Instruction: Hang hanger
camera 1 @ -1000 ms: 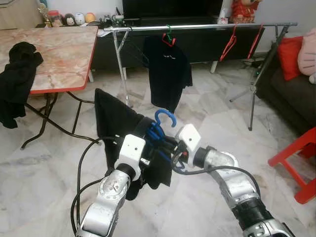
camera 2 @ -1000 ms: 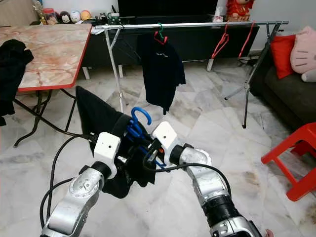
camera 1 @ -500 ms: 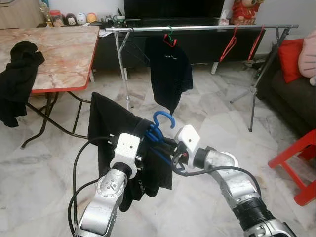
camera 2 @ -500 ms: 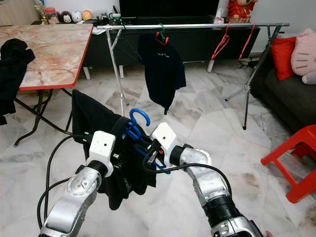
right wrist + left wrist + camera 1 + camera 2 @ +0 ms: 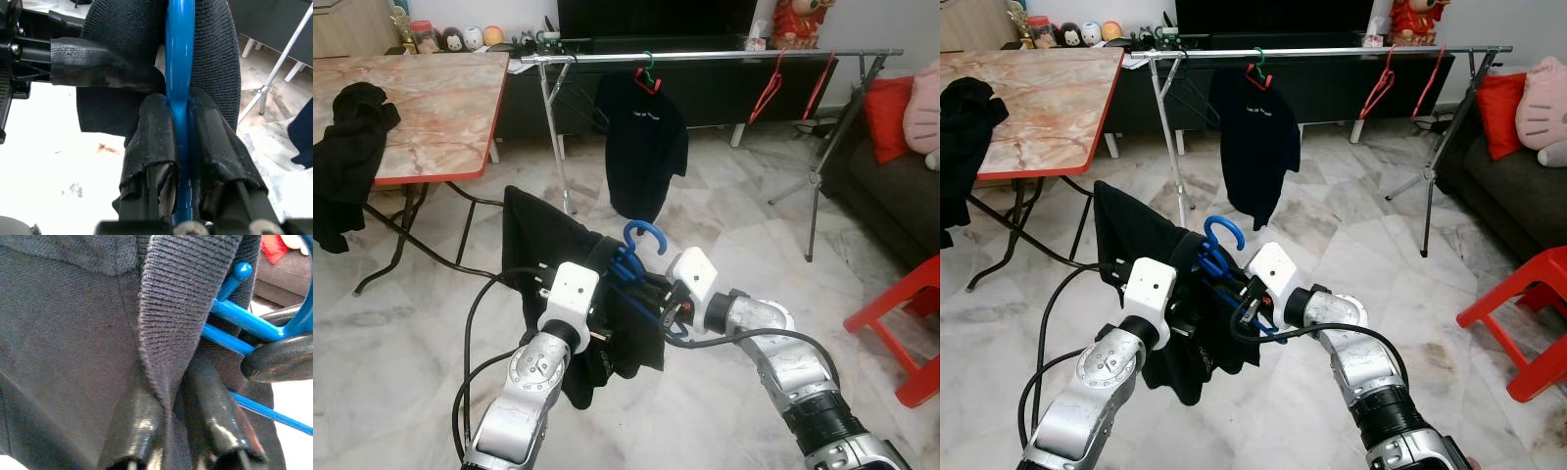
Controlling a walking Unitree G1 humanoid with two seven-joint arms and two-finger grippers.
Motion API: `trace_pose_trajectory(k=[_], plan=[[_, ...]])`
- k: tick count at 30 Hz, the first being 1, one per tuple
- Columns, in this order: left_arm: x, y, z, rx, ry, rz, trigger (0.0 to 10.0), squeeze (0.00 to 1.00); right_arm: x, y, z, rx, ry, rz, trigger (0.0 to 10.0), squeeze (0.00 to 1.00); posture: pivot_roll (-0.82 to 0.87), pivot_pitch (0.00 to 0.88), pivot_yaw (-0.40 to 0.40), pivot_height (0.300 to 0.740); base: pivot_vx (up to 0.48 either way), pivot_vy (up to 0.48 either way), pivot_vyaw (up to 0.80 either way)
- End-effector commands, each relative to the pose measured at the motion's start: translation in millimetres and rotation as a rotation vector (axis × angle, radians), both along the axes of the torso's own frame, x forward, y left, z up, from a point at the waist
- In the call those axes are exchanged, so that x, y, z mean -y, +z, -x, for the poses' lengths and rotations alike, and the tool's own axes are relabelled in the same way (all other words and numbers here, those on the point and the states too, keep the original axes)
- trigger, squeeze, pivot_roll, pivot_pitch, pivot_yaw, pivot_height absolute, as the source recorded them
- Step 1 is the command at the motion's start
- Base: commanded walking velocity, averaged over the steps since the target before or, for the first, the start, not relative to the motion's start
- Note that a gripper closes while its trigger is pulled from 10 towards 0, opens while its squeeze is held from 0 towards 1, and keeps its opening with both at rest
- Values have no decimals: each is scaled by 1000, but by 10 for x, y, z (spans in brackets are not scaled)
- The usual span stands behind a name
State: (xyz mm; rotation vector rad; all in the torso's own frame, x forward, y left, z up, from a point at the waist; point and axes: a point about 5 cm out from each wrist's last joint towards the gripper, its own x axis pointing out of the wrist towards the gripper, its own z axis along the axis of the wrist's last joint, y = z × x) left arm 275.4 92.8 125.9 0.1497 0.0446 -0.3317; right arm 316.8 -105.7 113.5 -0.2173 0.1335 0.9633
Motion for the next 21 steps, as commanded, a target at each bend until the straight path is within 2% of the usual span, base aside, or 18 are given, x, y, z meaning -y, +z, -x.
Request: trace_pose_trajectory(k=[1,14,20,21], plan=[[19,12,1,7,-15,-16,0,0,-17,163,-59,66,3,-18,0,0,-61,0,-42,740,0,0,0],[-28,34,-20,18,13,-30,0,0,45,176,-80,75,-6,1,0,0,-62,0,-42,740,0,0,0],[-69,86,-50,36,42,-14,0,0,165,172,-94,81,-12,48,0,0,-64,0,-42,740,0,0,0],[-86,128,-57,46,52,11,0,0,257,145,-93,71,-18,99,0,0,-67,0,-42,740,0,0,0]])
